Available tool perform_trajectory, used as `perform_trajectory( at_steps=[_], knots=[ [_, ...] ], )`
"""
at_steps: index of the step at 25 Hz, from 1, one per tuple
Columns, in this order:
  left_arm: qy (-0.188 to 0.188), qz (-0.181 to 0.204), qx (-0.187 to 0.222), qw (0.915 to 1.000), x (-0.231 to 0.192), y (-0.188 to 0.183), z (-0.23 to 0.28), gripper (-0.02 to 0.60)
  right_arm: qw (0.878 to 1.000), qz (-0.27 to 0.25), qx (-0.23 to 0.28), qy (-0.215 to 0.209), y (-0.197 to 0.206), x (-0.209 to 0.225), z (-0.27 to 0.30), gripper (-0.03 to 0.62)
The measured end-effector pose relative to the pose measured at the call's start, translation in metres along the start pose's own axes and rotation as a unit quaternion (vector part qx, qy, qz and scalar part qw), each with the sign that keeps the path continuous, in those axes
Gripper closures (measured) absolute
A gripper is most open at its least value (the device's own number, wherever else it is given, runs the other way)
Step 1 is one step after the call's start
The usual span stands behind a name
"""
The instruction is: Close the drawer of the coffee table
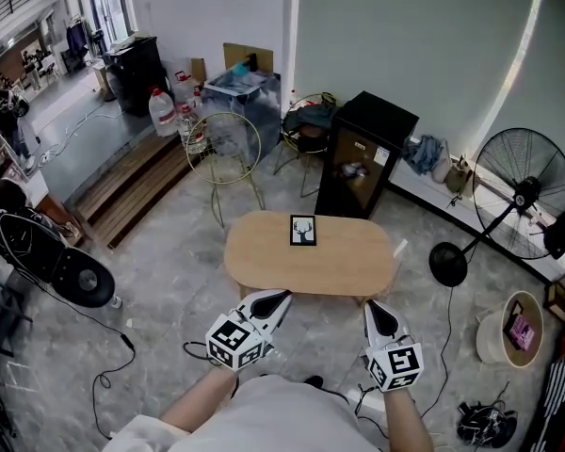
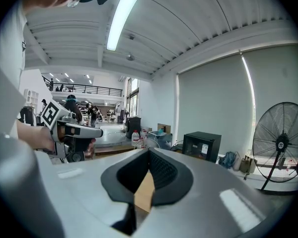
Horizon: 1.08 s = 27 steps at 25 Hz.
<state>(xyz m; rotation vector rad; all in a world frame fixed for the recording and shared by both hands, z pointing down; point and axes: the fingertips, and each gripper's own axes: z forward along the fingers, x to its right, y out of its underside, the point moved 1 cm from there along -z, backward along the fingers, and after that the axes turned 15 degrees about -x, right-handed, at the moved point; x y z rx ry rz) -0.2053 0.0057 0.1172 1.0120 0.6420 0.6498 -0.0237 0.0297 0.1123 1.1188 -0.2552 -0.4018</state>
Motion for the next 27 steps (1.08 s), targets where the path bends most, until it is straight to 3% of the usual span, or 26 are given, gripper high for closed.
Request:
perform_trajectory(
  at_steps=[10,27],
  knots=[
    [0.005,0.003,0.005,1.0000,-0.002,0.016,-0.008,0.575,1.000,-0.002,0.001,0.005,0.011,-0.014,-0.001,0.583],
    [0.002,-0.001,0.003,1.0000,-0.016,-0.002,0.005,0.576,1.000,0.000,-0.002,0.008,-0.003,0.001,0.013,0.583]
  ],
)
